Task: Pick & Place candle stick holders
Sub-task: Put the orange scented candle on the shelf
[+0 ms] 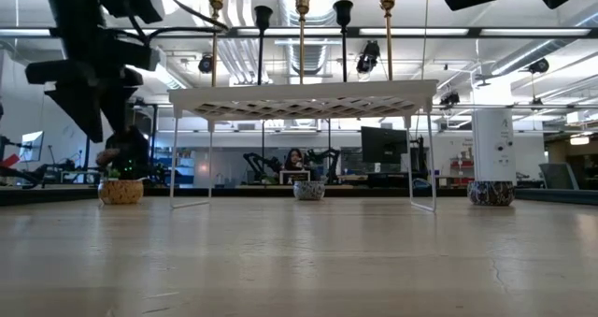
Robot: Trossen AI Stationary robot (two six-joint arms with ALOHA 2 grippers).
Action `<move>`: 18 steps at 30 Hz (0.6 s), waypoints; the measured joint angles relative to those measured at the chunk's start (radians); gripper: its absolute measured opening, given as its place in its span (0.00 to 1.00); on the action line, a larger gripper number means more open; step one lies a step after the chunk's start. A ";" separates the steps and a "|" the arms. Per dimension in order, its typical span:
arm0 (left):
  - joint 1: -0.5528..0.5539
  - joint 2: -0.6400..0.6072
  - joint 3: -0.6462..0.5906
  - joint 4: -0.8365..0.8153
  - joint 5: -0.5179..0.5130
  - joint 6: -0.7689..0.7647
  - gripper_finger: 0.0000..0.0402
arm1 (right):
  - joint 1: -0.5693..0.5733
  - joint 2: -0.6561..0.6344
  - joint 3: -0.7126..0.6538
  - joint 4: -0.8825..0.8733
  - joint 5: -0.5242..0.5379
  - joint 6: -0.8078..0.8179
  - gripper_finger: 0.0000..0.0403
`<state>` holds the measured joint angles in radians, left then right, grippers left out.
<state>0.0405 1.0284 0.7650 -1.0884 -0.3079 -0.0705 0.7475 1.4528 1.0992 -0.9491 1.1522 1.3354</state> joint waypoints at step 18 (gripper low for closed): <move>0.006 -0.130 -0.078 -0.126 0.049 -0.333 0.82 | 0.000 0.000 -0.002 0.013 -0.009 -0.001 0.11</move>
<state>0.0466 0.8986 0.6871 -1.2149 -0.2587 -0.4038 0.7475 1.4528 1.0973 -0.9360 1.1435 1.3342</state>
